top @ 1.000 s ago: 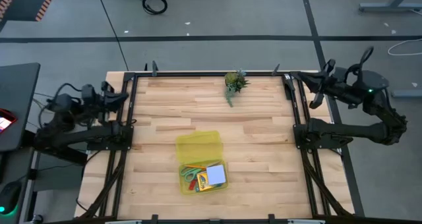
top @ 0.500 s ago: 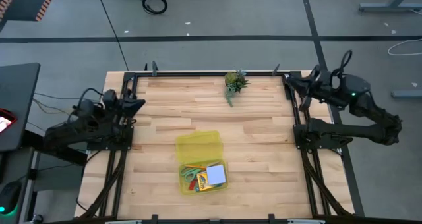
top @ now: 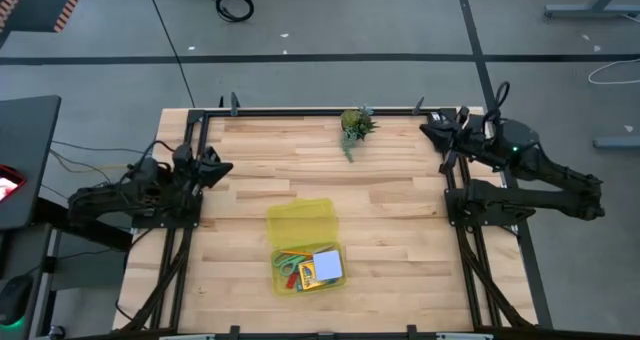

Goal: Pack school essentials
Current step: Return to Home Position

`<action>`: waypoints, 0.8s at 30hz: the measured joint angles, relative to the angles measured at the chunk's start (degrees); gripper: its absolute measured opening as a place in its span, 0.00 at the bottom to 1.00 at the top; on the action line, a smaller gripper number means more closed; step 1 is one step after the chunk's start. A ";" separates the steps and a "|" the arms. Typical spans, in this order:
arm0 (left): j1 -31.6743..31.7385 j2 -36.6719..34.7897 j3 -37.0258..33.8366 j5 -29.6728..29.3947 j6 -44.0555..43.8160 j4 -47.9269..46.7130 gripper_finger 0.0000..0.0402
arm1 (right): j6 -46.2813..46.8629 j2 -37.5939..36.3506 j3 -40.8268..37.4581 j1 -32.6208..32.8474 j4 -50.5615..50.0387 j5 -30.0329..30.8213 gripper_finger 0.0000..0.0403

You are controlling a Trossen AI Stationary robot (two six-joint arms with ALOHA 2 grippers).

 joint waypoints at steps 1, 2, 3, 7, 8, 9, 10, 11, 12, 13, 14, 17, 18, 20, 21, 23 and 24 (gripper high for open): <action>-0.11 0.00 -0.19 0.00 0.01 -0.01 0.00 | 0.07 -0.02 -0.50 0.00 0.83 -0.02 0.02; -0.24 0.00 -0.40 0.00 -0.01 0.04 0.00 | 0.17 -0.02 -1.07 0.00 1.63 -0.13 0.02; -0.39 0.00 -0.68 -0.01 -0.03 0.07 0.00 | 0.19 -0.02 -1.69 0.00 2.25 -0.34 0.02; -0.68 -0.02 -3.57 0.00 -1.75 0.18 0.00 | 1.53 0.00 -5.00 0.00 5.70 -0.58 0.02; -0.68 -0.02 -4.63 -0.03 -2.97 0.40 0.00 | 1.87 0.00 -5.95 0.00 6.74 -0.69 0.02; -0.68 -0.02 -5.71 -0.05 -4.09 0.86 0.00 | 2.38 0.00 -7.10 0.00 8.00 -0.92 0.02; -0.67 -0.01 -6.81 -0.07 -5.31 1.50 0.00 | 3.00 0.00 -8.28 0.00 9.28 -1.07 0.02; -0.65 0.00 -7.77 -0.08 -6.54 2.34 0.00 | 3.73 0.00 -9.53 0.00 10.46 -1.13 0.02; -0.65 0.01 -7.93 -0.07 -7.20 2.58 0.00 | 4.58 0.00 -10.75 0.00 11.50 -1.32 0.02; -0.65 0.03 -7.88 -0.06 -7.38 2.89 0.00 | 5.42 0.02 -11.84 0.00 12.49 -1.53 0.02; -0.65 -0.04 -7.88 -0.09 -7.22 3.30 0.00 | 6.27 0.00 -12.98 0.00 13.56 -1.60 0.02; -0.65 -0.01 -7.88 -0.11 -6.10 5.30 0.00 | 8.80 0.00 -16.36 0.00 16.95 -1.95 0.02; -0.65 -0.05 -7.88 -0.22 -5.93 6.02 0.00 | 9.51 0.00 -17.53 0.00 18.35 -1.97 0.02; -0.65 -0.04 -7.88 -0.87 -5.77 5.49 0.00 | 10.74 0.00 -19.40 0.00 20.87 -1.99 0.02; -0.65 0.00 -7.88 -0.91 -5.75 5.31 0.00 | 11.19 0.00 -20.19 0.00 22.01 -1.99 0.02; -0.65 -0.02 -7.88 -0.94 -5.82 4.67 0.00 | 12.13 0.00 -21.51 0.00 23.56 -1.99 0.02; -0.65 -0.02 -7.88 -0.93 -5.96 3.74 0.00 | 12.34 0.00 -21.95 0.00 23.90 -1.99 0.02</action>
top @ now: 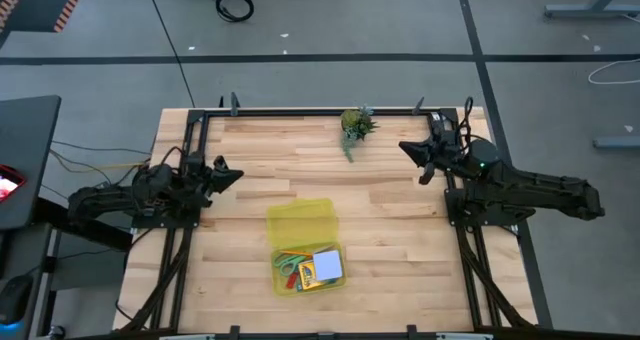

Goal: Pack school essentials
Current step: Return to Home Position

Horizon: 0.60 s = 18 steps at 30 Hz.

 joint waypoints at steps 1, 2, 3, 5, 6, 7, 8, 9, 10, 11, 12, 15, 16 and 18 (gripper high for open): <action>0.00 0.02 0.00 0.00 -0.05 -0.94 0.00 | 0.15 0.00 -0.35 0.00 0.13 0.00 0.02; 0.00 0.02 0.00 -0.01 -0.31 -1.68 0.00 | 0.23 0.00 -0.61 0.00 0.23 0.00 0.02; 0.00 0.00 0.00 -0.02 -0.70 -2.67 0.00 | 0.25 0.00 -0.80 0.00 0.36 0.00 0.02; 0.00 0.02 0.00 -0.22 -1.57 -5.30 0.00 | 0.27 0.00 -1.20 0.00 0.43 0.00 0.02; 0.00 0.02 0.00 -0.36 -1.81 -6.34 0.00 | 0.27 0.00 -1.43 0.00 0.41 0.02 0.02; 0.00 0.01 0.00 -0.61 -2.07 -7.35 0.00 | 0.27 0.00 -1.72 0.00 0.37 0.02 0.02; 0.00 0.01 0.00 -0.83 -2.34 -8.45 0.00 | 0.28 0.00 -2.08 0.00 0.49 0.07 0.02; 0.00 0.02 0.00 -0.97 -2.79 -9.63 0.00 | 0.36 0.00 -2.67 0.00 0.80 0.18 0.02; 0.00 0.02 0.00 -1.05 -2.99 -10.38 0.00 | 0.90 0.00 -3.42 0.00 1.18 0.36 0.02; 0.00 0.02 0.00 -1.07 -3.10 -10.78 0.00 | 1.57 0.00 -4.22 0.00 1.46 0.52 0.02; 0.00 0.02 0.00 -1.07 -3.32 -11.10 0.00 | 2.45 0.00 -4.91 0.00 1.61 0.52 0.02; 0.00 0.02 0.00 -1.03 -4.31 -11.24 0.00 | 4.68 -0.01 -6.54 0.00 1.71 -0.92 0.02; 0.00 0.02 0.00 -0.89 -4.62 -11.27 0.00 | 5.26 -0.17 -6.83 0.00 1.65 -2.03 0.02; 0.00 0.00 0.00 -0.65 -5.85 -11.24 0.00 | 5.63 -1.40 -7.04 0.00 1.51 -4.66 0.02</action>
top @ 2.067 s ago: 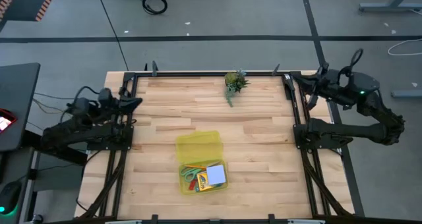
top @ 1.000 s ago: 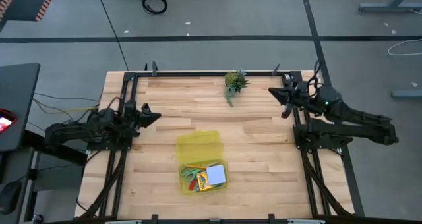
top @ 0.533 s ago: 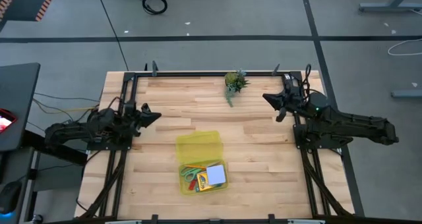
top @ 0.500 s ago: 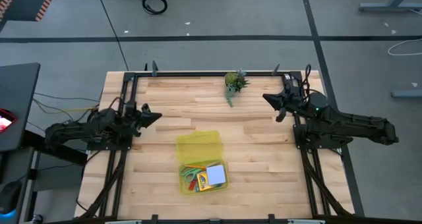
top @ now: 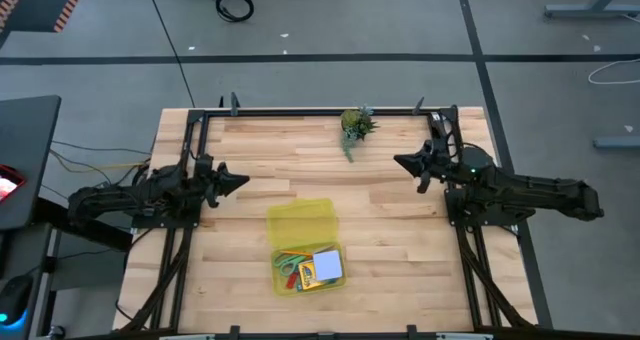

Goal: Pack school essentials
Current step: Return to Home Position

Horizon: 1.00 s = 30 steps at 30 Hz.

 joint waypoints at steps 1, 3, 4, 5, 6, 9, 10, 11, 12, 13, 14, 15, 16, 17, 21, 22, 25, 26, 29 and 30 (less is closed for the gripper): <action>0.00 0.00 0.00 -0.01 -0.43 0.00 0.00 | -0.02 -1.04 0.02 0.00 0.08 -0.91 0.02; 0.00 0.00 0.00 0.00 -0.59 0.05 0.01 | -0.49 -3.77 0.04 0.00 -1.63 -1.29 0.02; 0.00 0.00 0.00 0.02 -0.61 0.07 0.01 | -0.81 -5.29 0.04 0.00 -3.05 -0.74 0.02; 0.00 0.00 0.00 0.02 -0.61 0.05 0.01 | -0.95 -6.88 0.04 0.00 -4.72 0.07 0.02; 0.00 0.00 0.00 0.02 -0.61 0.04 0.00 | -1.01 -8.45 0.04 0.00 -6.45 0.56 0.02; 0.00 0.00 0.00 0.01 -0.63 0.06 0.01 | -0.60 -13.54 0.04 0.00 -10.20 0.77 0.02; 0.00 0.00 0.00 0.01 -0.63 0.09 0.01 | -0.38 -15.18 0.06 0.00 -11.56 0.81 0.02; 0.00 0.00 0.00 0.00 -0.63 0.07 0.01 | -0.31 -16.66 0.06 0.00 -13.05 1.04 0.02; 0.00 0.00 0.00 0.01 -0.63 0.07 0.01 | -0.27 -18.13 0.06 0.00 -14.30 1.31 0.02; 0.00 0.00 0.00 0.00 -0.63 0.07 0.01 | -0.13 -19.28 0.06 0.00 -15.18 1.67 0.02; 0.00 0.00 0.00 0.00 -0.63 0.07 0.01 | 0.11 -19.39 0.17 -0.01 -15.37 2.12 0.02; 0.01 0.00 0.00 0.04 -0.63 0.04 0.01 | 0.13 -19.40 0.14 0.00 -15.91 2.21 0.02; 0.02 0.00 0.00 0.00 -0.64 0.04 0.01 | 0.14 -19.32 0.04 0.00 -16.19 2.22 0.02; 0.02 0.00 -0.01 -0.02 -0.65 0.04 0.01 | 0.02 -19.17 0.04 0.00 -16.07 2.24 0.02; 0.02 -0.02 -0.02 -0.37 -0.65 0.11 0.01 | 0.24 -19.37 -1.43 0.00 -14.66 2.40 0.02; 0.02 -0.02 -0.02 -0.39 -0.65 0.07 0.02 | 0.57 -19.35 -2.17 0.00 -13.38 2.51 0.02; 0.00 -0.02 -0.02 -0.39 -0.70 0.09 0.01 | 2.95 -19.35 -6.39 0.00 -5.36 2.87 0.02; 0.02 -0.02 -0.02 -0.39 -1.06 0.09 0.01 | 4.01 -19.35 -7.78 0.00 -2.88 2.86 0.02; 0.00 -0.02 -0.02 -0.37 -1.95 0.09 0.01 | 4.95 -18.95 -7.74 0.64 -2.01 3.75 0.02; 0.00 -0.02 -0.02 -0.39 -2.11 0.09 0.01 | 4.94 -18.98 -7.85 1.31 -1.44 3.90 0.02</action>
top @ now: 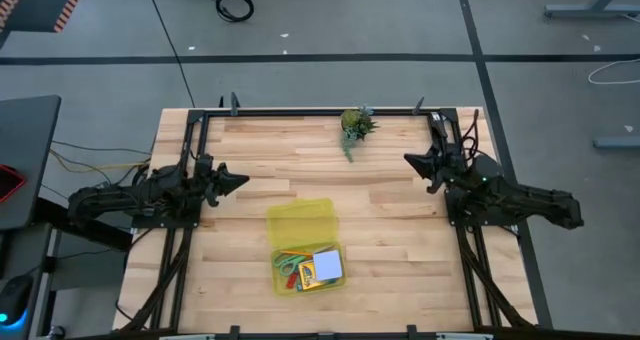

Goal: Pack school essentials
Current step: Return to Home Position

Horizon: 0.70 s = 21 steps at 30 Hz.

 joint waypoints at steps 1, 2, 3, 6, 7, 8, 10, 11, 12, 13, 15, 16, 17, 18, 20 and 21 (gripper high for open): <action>0.00 0.00 0.00 0.00 0.00 0.02 0.02 | 0.00 0.00 -0.02 0.75 0.42 0.18 0.02; 0.00 0.00 0.00 0.00 0.00 0.00 0.02 | 0.01 0.02 -0.02 1.68 0.77 0.76 0.02; 0.00 0.00 0.00 0.00 -0.02 0.00 0.01 | 0.07 0.03 -0.02 2.80 1.04 1.73 0.02; 0.00 0.00 0.00 0.00 0.13 -0.01 0.01 | 0.11 0.26 -0.04 7.14 1.11 5.30 0.02; 0.00 0.00 0.00 0.00 0.23 0.00 0.01 | 0.11 0.38 -0.04 8.84 1.17 6.79 0.02; 0.00 0.00 0.00 0.00 0.36 0.00 0.01 | 0.09 0.52 -0.04 10.52 1.16 8.36 0.02; 0.00 0.00 0.00 0.00 0.44 -0.08 0.02 | -0.40 0.92 -0.04 14.19 1.12 11.67 0.02; 0.00 0.00 0.00 0.00 0.46 -0.24 0.02 | -1.04 1.22 -0.04 15.82 1.13 13.13 0.02; 0.00 0.02 0.00 0.00 0.46 -0.49 0.02 | -1.92 1.41 -0.04 17.26 0.90 14.58 0.02; 0.00 0.02 0.00 0.00 0.46 -0.52 0.01 | -2.78 1.46 -0.04 18.53 0.41 15.94 0.02; 0.00 0.02 0.00 0.00 0.48 -0.49 0.01 | -3.74 1.44 -0.04 20.11 -0.75 18.50 0.02; 0.00 0.02 0.00 0.00 0.51 -0.52 0.01 | -3.93 1.42 -0.04 20.49 -1.55 19.29 0.02; 0.00 0.02 0.00 0.00 0.84 -0.50 0.01 | -4.27 1.42 -0.04 20.57 -2.09 19.77 0.02; 0.00 0.02 0.00 0.00 1.48 -0.51 0.01 | -4.57 1.42 -0.04 20.54 -2.34 19.95 0.02; 0.00 0.02 0.00 0.00 2.27 -0.55 0.01 | -4.91 1.42 -0.04 20.32 -2.34 19.92 0.02; 0.00 0.02 0.00 0.00 2.59 -0.62 0.01 | -4.81 1.42 -0.04 20.14 -2.43 19.81 0.02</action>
